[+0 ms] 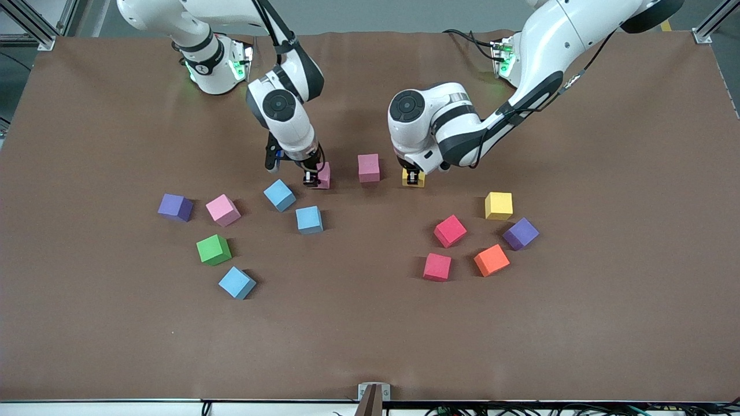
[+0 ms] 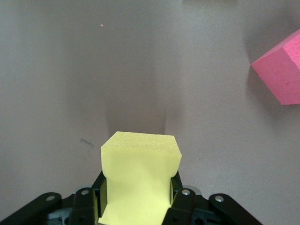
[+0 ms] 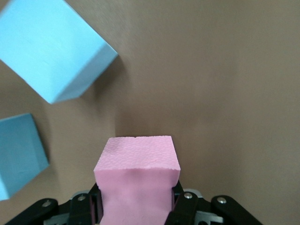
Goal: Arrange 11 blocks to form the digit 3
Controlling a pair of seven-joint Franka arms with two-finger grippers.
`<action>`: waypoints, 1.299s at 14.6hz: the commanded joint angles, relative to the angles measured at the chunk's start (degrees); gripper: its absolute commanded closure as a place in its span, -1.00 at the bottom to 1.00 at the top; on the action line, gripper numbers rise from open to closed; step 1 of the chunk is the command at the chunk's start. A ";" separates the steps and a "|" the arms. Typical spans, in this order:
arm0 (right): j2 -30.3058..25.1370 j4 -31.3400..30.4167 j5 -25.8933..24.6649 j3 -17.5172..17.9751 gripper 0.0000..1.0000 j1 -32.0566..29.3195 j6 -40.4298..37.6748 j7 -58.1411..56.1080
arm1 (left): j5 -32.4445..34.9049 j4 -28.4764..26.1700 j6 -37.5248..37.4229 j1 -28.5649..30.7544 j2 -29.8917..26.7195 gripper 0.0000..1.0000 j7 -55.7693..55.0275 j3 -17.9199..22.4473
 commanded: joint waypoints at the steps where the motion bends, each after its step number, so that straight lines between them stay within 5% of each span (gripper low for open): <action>1: 1.13 1.51 1.27 -0.26 1.00 1.93 0.53 2.26 | 0.44 -0.67 2.99 -1.24 0.27 0.18 -10.58 0.13; 19: 3.59 3.88 2.76 0.18 1.00 5.19 4.75 5.34 | 0.70 1.43 7.49 -8.80 2.82 0.18 -17.53 4.79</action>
